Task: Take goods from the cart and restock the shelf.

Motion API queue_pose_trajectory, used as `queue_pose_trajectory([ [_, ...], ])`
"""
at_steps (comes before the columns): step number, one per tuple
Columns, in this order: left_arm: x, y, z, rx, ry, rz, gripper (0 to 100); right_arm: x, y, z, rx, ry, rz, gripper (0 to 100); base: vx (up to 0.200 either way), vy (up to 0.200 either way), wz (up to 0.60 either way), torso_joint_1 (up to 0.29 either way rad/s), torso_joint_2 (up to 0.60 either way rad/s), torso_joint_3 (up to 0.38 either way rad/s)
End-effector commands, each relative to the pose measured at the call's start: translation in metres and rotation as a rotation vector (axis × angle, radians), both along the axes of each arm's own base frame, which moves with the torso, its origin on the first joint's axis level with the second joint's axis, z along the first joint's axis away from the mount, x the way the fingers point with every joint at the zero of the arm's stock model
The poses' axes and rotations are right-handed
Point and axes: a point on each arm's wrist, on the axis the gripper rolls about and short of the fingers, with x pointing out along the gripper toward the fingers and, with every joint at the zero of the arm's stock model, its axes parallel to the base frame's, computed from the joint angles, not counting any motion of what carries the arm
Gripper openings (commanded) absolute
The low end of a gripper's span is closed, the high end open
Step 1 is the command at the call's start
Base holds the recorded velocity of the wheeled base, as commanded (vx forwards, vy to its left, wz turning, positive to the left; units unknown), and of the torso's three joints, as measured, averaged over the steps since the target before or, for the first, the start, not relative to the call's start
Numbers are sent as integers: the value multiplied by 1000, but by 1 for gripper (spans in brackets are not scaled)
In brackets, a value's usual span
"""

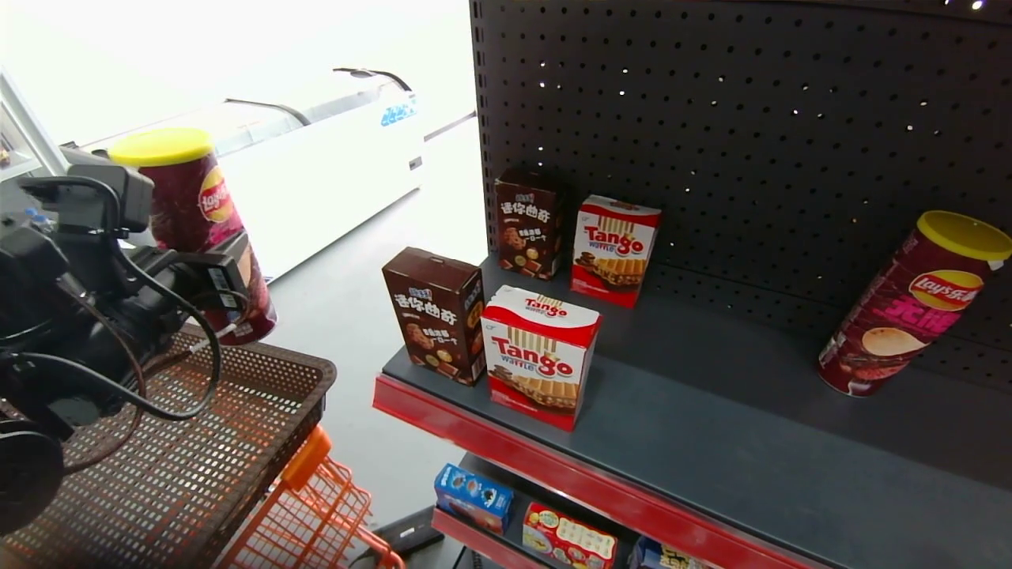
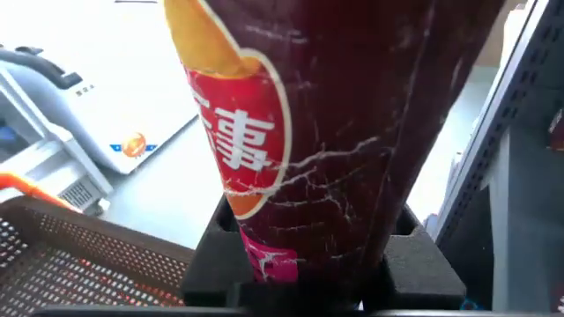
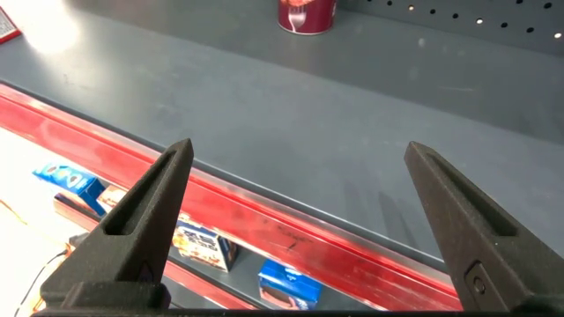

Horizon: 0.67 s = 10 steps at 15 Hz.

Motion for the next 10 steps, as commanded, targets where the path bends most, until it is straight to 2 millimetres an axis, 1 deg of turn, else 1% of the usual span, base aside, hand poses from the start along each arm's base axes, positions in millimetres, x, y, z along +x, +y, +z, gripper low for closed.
queue_pose_trajectory([
  [1, -31, -7, 29, 5, -57, -28, 0, 0, 0, 0, 0, 0, -1, 100, 0, 0, 0, 0, 0, 0],
  [2, -40, -7, 29, 11, -25, -50, 0, 0, 0, 0, 0, 0, -1, 100, 0, 0, 0, 0, 0, 0],
  [3, -48, -8, 33, 12, -35, -67, 0, 0, 0, 0, 0, 0, -1, 100, 0, 0, 0, 0, 0, 0],
  [4, -64, -14, 42, 17, -19, -156, 0, 0, 0, 0, 0, 0, 1, 100, 0, 0, 0, 0, 0, 0],
  [5, -67, -19, 45, 19, 10, -210, 0, 0, 0, 0, 0, 0, 1, 100, 0, 0, 0, 0, 0, 0],
  [7, -86, -23, 52, 19, 81, -272, 0, 0, 0, 0, 0, 0, 1, 100, 0, 0, 0, 0, 0, 0],
  [8, -102, -33, 57, 3, 107, -397, 0, 0, 0, 0, 0, 0, -1, 100, 0, 0, 0, 0, 0, 0],
  [9, -104, -35, 55, -7, 136, -447, 0, 0, 0, 0, 0, 0, -1, 100, 0, 0, 0, 0, 0, 0],
  [10, -104, -35, 54, -7, 139, -455, 0, 0, 0, 0, 0, 0, 1, 100, 0, 0, 0, 0, 0, 0],
])
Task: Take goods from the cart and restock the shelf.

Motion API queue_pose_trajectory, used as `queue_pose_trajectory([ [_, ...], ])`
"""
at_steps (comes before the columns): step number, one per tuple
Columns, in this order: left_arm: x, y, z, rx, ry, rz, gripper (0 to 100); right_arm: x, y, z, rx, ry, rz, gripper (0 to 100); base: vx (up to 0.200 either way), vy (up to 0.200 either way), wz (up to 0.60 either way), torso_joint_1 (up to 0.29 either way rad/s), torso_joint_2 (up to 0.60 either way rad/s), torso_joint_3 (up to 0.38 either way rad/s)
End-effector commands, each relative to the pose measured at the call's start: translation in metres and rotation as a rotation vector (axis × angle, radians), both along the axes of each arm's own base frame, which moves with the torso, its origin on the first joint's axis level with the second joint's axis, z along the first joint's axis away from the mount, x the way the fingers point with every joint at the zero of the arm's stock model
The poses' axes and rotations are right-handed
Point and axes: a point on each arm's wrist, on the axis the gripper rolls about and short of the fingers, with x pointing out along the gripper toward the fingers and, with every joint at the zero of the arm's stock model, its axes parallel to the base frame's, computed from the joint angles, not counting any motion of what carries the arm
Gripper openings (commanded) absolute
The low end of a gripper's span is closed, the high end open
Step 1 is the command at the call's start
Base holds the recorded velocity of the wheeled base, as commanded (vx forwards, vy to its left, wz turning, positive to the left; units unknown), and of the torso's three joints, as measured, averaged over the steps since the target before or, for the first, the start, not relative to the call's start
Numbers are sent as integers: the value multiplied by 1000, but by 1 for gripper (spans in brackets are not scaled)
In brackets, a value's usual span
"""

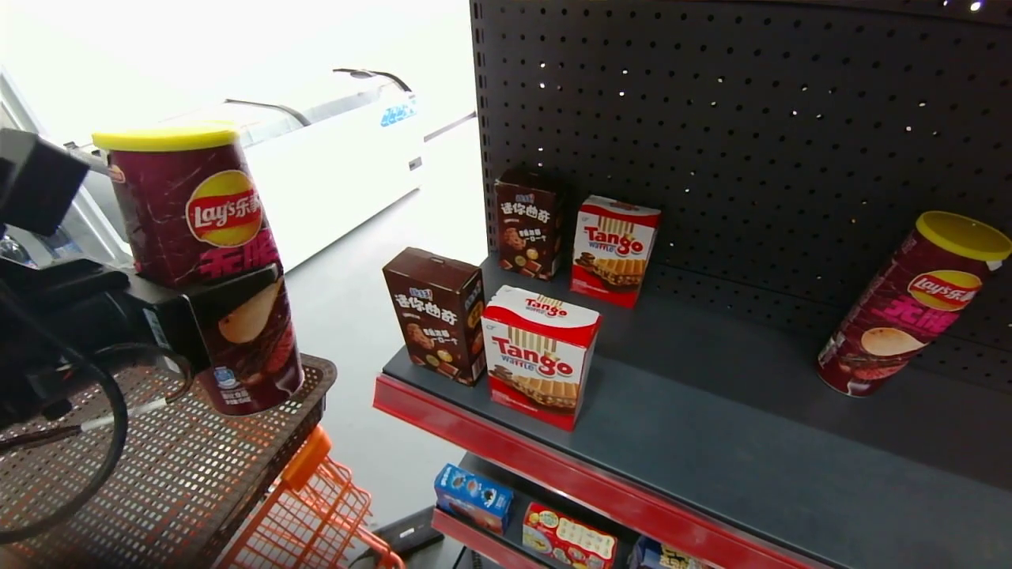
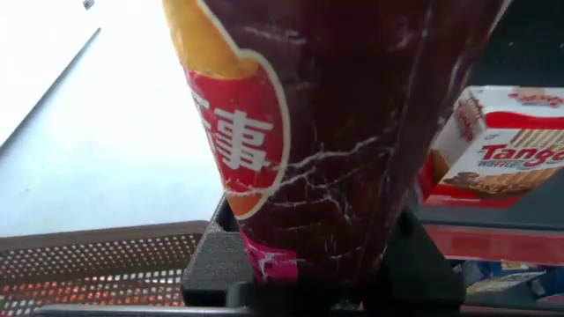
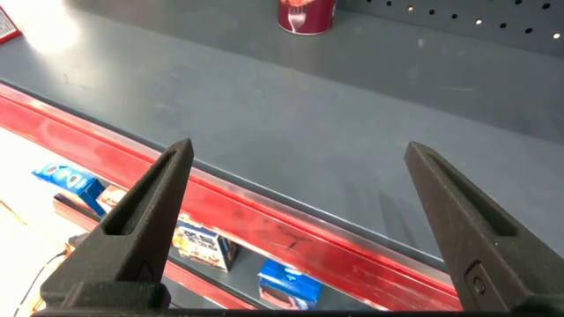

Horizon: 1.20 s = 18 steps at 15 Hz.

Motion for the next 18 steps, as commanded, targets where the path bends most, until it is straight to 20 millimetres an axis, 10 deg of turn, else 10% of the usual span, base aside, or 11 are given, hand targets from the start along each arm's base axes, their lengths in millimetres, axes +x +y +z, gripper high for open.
queue_pose_trajectory([
  [1, -14, -2, 10, -13, -49, -30, 0, 0, 0, 0, -1, 0, 1, 100, 0, 0, 0, 0, 0, 0],
  [18, -9, -69, -4, -16, -19, -576, 0, 0, 0, 0, -7, 3, 7, 100, 0, 0, 0, 0, 0, 0],
])
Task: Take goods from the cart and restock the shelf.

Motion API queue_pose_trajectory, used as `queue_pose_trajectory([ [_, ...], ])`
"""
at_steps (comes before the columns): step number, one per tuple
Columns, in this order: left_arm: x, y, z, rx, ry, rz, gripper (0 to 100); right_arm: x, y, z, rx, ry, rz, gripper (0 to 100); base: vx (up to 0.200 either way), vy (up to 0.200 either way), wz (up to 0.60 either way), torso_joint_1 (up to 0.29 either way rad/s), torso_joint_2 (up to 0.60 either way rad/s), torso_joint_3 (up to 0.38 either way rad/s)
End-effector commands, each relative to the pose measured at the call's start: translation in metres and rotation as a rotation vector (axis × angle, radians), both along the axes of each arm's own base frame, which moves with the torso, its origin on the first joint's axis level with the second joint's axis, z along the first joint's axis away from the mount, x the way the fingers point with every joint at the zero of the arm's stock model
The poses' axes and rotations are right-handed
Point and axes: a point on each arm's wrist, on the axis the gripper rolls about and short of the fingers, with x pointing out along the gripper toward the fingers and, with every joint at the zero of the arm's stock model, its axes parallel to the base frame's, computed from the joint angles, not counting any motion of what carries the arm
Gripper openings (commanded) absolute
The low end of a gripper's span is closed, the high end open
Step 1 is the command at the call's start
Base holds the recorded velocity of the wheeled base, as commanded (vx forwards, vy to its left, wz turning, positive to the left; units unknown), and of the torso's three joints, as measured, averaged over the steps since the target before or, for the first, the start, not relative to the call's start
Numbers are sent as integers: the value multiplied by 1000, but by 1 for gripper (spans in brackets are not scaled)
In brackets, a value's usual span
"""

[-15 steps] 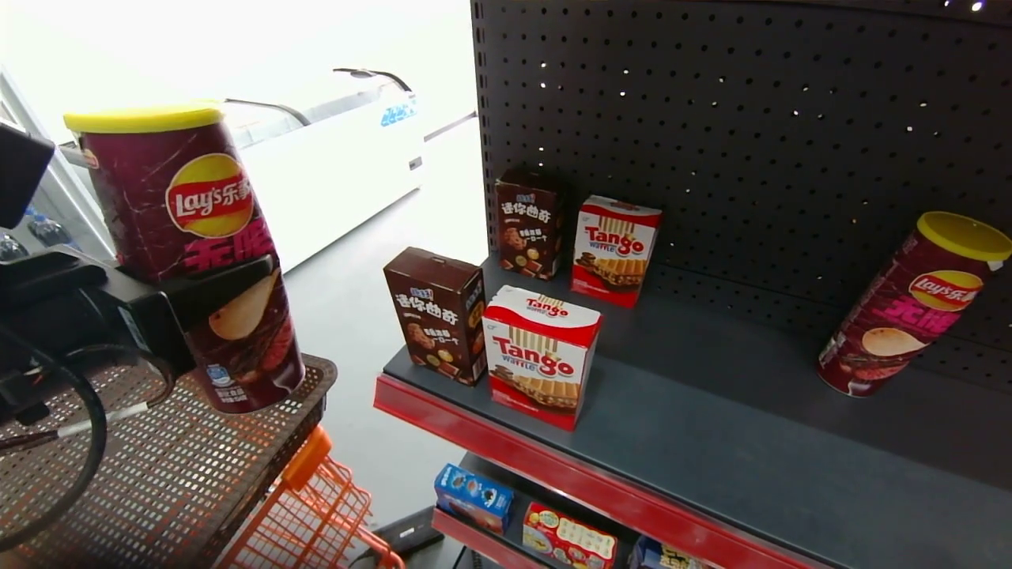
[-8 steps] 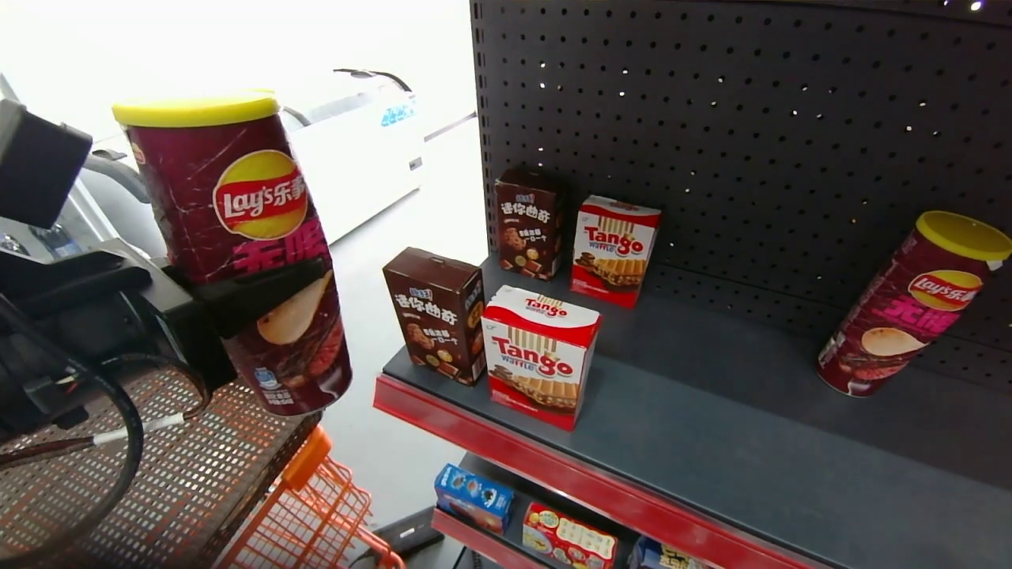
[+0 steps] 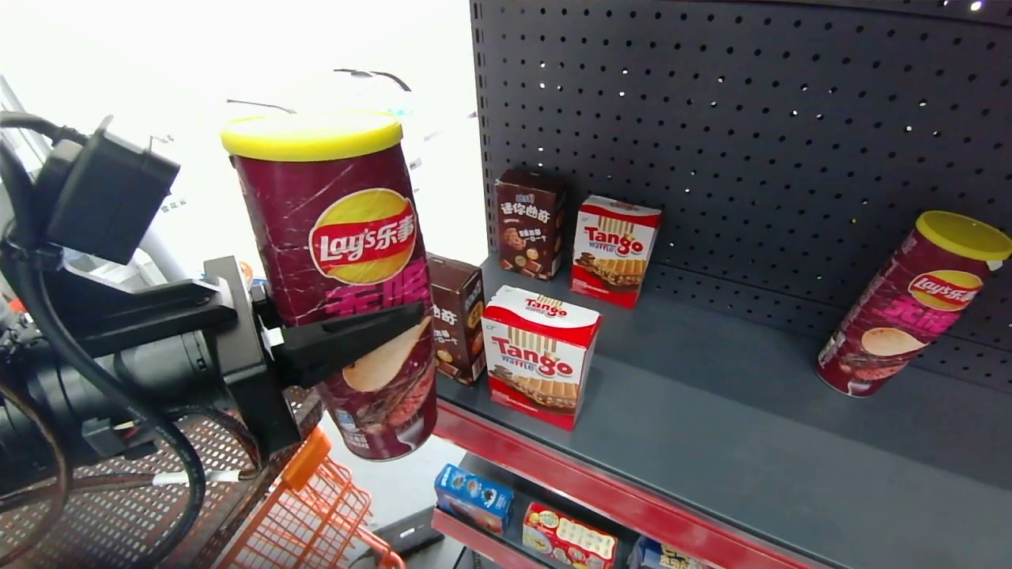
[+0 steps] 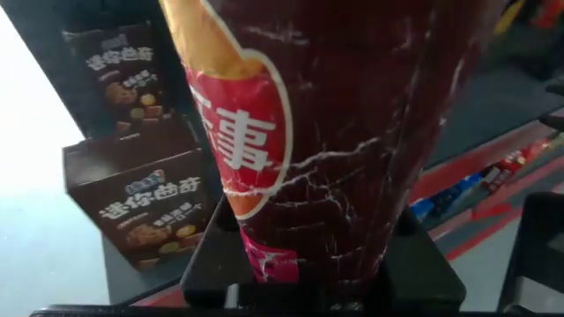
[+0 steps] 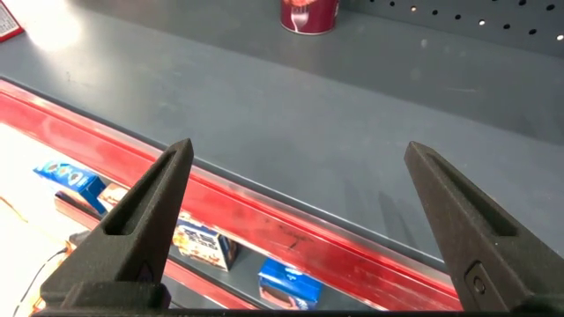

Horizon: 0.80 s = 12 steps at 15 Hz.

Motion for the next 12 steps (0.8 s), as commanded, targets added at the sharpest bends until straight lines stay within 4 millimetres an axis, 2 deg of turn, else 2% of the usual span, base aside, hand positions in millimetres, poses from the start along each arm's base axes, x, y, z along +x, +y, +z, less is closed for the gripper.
queue_pose_trajectory([
  [1, -2, -5, -3, 4, 10, -44, 0, 0, 0, 0, 1, 1, 1, 100, 0, 0, 0, 0, 0, 0],
  [5, -8, -15, -1, -5, -2, -154, 0, 0, 0, 0, 1, 2, 1, 100, 0, 0, 0, 0, 0, 0],
  [12, -16, -24, 5, -22, -7, -220, 0, 0, 0, 0, 1, 2, 1, 100, 0, 0, -600, 3, 2, 2],
])
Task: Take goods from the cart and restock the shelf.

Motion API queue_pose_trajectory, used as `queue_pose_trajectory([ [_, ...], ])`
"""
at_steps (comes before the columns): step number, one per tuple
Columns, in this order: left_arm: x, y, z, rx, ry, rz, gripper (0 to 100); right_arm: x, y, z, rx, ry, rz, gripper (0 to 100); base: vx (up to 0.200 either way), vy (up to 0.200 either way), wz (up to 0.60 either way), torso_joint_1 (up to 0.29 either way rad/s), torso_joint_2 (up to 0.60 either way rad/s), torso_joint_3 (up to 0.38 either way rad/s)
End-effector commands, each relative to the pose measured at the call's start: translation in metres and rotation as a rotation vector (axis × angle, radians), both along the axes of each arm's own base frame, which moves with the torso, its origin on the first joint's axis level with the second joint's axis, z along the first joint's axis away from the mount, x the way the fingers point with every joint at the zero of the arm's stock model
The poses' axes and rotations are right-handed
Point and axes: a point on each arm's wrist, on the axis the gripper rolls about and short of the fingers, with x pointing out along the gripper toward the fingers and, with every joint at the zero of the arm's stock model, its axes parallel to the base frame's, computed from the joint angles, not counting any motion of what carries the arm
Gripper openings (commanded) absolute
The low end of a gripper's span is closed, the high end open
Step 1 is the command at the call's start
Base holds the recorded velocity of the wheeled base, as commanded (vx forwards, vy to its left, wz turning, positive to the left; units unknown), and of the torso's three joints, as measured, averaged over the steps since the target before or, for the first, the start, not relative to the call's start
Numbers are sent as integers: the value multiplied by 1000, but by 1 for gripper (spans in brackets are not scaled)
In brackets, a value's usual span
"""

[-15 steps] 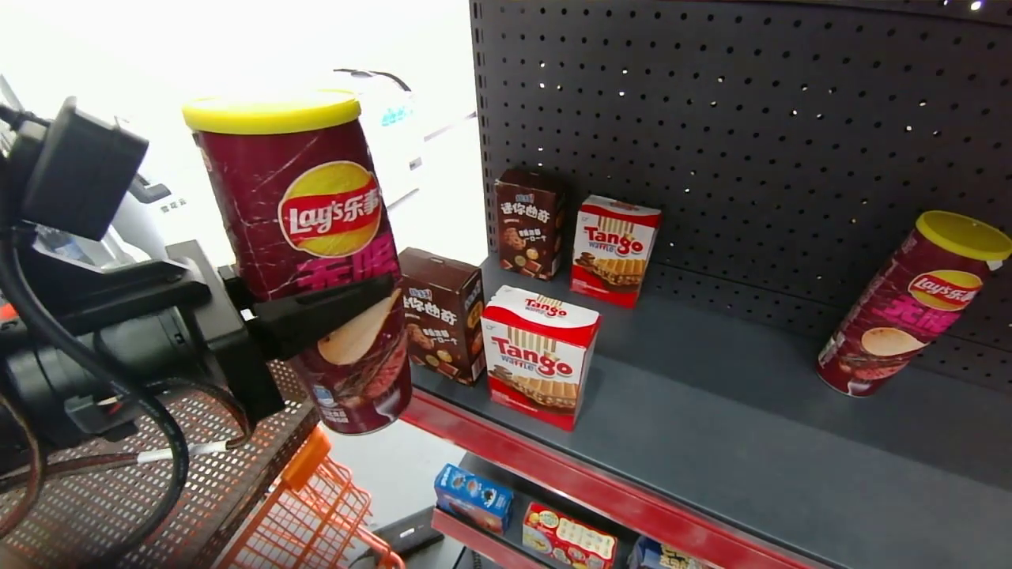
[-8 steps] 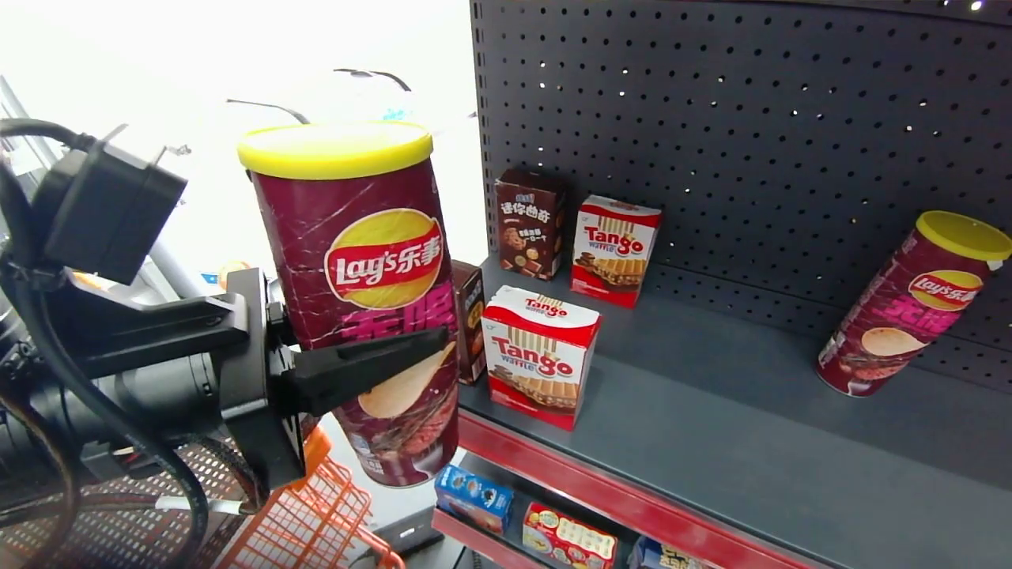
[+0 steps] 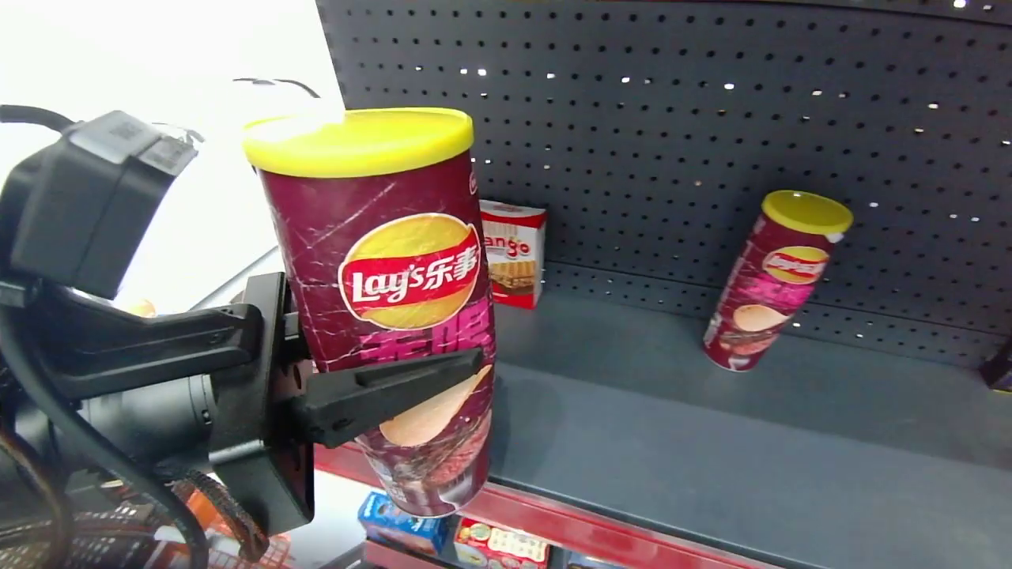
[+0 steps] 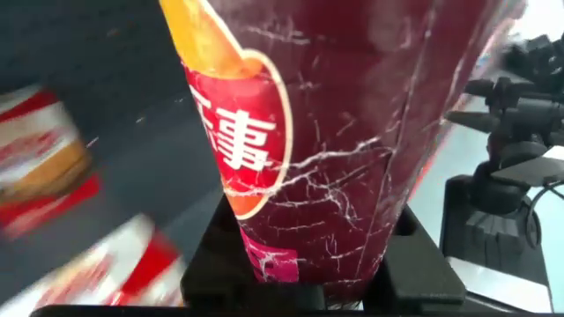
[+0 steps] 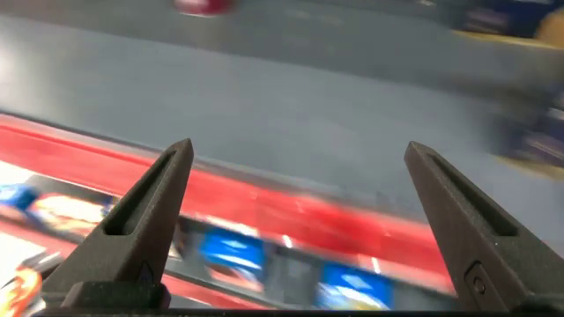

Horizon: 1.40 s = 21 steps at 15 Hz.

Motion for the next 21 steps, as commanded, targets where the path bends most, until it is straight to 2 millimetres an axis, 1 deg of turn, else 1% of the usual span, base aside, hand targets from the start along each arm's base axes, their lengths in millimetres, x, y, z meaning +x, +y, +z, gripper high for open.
queue_pose_trajectory([
  [1, -1, -2, 1, -6, 1, -8, 0, 0, 0, 0, -1, 1, 0, 100, 0, 0, -600, -2, 7, 7],
  [3, -1, -1, 2, -17, -3, -8, 0, 0, 0, 0, -1, 0, 0, 100, 0, 0, -600, 7, 2, 2],
  [11, -4, 4, -2, -17, 11, 7, 0, 0, 0, 0, 2, -2, 0, 100, 0, 0, 0, 0, 0, 0],
  [12, -5, 4, -1, -19, 7, 7, 0, 0, 0, 0, 4, 0, 0, 100, 0, 0, -600, 7, 2, -2],
  [16, -6, 6, -1, -21, 5, 11, 0, 0, 0, 0, 2, 1, 1, 100, 0, 0, 0, 0, 0, 0],
  [19, -7, 6, -8, -28, 0, 2, 0, 0, 0, 0, 2, -2, 0, 100, 0, 0, 0, 0, 0, 0],
  [21, -8, 6, -6, -52, 4, -4, 0, 0, 0, 0, 2, 0, 3, 100, 0, 0, 0, 0, 0, 0],
])
